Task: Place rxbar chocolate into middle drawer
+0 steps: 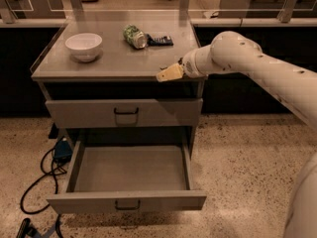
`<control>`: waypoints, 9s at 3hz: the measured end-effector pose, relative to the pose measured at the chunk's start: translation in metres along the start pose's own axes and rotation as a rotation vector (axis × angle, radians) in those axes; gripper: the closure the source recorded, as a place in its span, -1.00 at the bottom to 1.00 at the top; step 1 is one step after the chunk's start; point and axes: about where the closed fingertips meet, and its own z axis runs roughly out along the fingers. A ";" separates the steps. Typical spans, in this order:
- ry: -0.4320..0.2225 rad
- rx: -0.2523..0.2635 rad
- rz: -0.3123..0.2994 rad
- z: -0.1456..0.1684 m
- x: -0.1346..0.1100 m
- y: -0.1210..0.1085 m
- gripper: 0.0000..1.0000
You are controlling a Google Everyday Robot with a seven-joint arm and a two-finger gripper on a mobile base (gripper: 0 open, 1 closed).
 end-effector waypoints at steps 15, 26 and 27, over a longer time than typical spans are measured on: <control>-0.047 0.023 0.310 -0.032 0.156 0.179 1.00; -0.068 0.056 0.321 0.175 0.297 0.185 1.00; -0.133 0.084 0.369 0.170 0.290 0.145 1.00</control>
Offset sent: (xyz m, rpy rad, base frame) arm 0.0000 0.0000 0.0000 0.0000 0.0000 0.0000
